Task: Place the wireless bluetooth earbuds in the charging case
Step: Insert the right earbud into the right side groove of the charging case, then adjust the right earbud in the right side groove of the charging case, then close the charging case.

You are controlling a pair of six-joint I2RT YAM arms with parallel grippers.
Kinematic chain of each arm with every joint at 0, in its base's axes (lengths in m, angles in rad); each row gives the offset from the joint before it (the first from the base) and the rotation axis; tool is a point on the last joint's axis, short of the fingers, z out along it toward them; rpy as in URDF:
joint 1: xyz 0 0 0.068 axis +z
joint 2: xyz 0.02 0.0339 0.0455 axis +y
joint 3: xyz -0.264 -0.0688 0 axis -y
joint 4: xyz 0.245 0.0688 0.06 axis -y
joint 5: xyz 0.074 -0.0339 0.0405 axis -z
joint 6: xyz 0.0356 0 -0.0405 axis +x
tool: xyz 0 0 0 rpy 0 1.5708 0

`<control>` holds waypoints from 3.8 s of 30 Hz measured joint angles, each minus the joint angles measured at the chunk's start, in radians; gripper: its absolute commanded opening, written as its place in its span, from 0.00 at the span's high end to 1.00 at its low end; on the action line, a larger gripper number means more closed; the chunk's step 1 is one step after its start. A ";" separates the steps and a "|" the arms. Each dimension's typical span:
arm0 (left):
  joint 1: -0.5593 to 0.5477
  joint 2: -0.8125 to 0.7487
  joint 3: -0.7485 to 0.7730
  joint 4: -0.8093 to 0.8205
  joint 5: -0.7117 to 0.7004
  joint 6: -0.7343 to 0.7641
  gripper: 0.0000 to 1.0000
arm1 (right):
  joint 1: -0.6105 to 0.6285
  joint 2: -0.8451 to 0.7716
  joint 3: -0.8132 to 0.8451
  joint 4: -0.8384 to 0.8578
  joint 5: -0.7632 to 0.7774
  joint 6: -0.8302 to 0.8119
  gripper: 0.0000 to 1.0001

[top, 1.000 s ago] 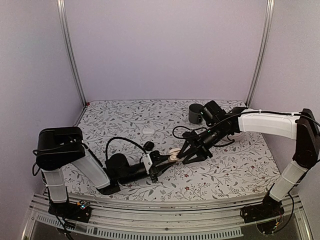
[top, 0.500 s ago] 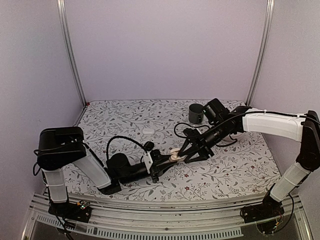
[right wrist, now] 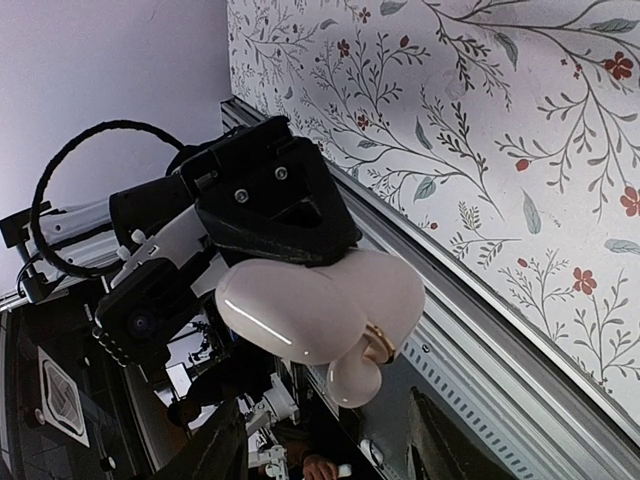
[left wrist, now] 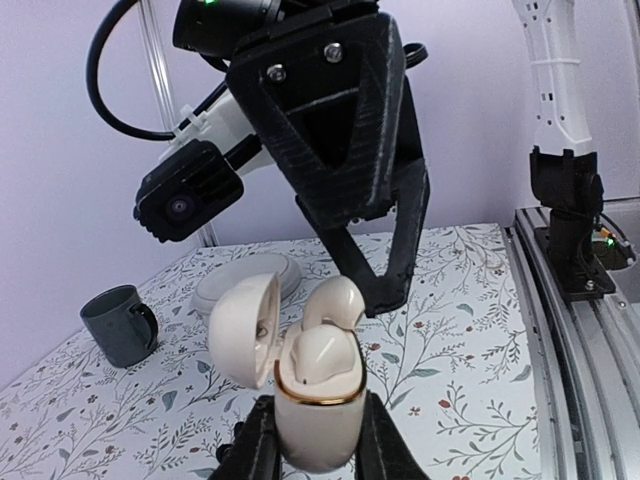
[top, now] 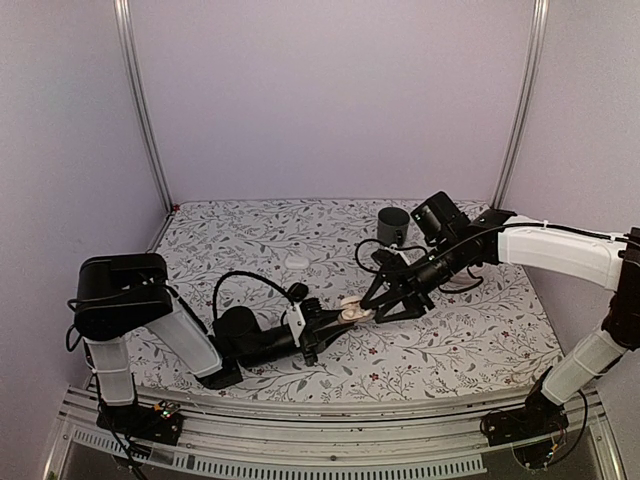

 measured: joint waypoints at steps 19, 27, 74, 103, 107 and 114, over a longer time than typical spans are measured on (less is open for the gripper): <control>0.003 0.000 0.000 0.000 -0.006 -0.006 1.00 | 0.029 0.013 0.092 -0.064 0.042 -0.047 0.45; 0.003 0.000 0.000 0.000 -0.004 -0.006 1.00 | 0.036 0.022 0.093 -0.072 0.043 -0.054 0.45; 0.005 0.000 0.000 0.001 -0.002 -0.030 1.00 | 0.061 0.029 0.114 -0.087 0.064 -0.076 0.45; 0.011 -0.368 -0.287 0.001 0.154 -0.409 1.00 | 0.117 -0.272 -0.366 0.640 0.449 -0.045 0.58; 0.011 -0.436 -0.286 0.001 0.162 -0.463 1.00 | 0.147 -0.200 -0.365 0.763 0.446 -0.053 0.59; 0.011 -0.509 -0.261 0.000 0.161 -0.519 1.00 | 0.224 -0.087 -0.275 0.859 0.427 -0.096 0.60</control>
